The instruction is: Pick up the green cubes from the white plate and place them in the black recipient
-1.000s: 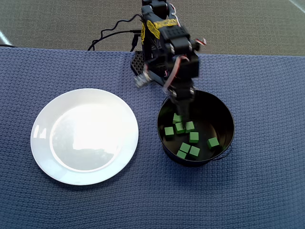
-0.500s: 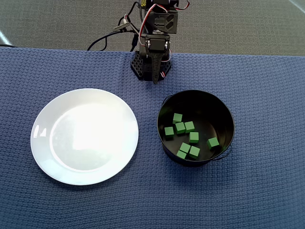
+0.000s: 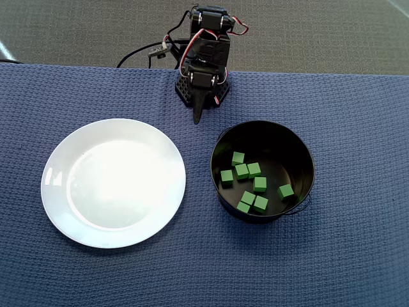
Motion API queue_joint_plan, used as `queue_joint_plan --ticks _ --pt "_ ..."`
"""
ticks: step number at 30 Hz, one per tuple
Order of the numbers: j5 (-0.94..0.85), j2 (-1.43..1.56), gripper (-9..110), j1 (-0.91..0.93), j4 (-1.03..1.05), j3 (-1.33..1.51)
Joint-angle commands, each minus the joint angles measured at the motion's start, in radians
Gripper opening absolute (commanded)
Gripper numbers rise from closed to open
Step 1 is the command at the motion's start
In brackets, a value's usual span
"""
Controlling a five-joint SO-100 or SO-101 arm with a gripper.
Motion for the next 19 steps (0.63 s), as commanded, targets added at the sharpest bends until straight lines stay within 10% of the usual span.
queue_joint_plan --ticks 1,19 --pt "-0.014 0.012 0 0.014 -0.023 0.028" --pt "-0.003 0.021 0 0.012 -0.018 0.031"
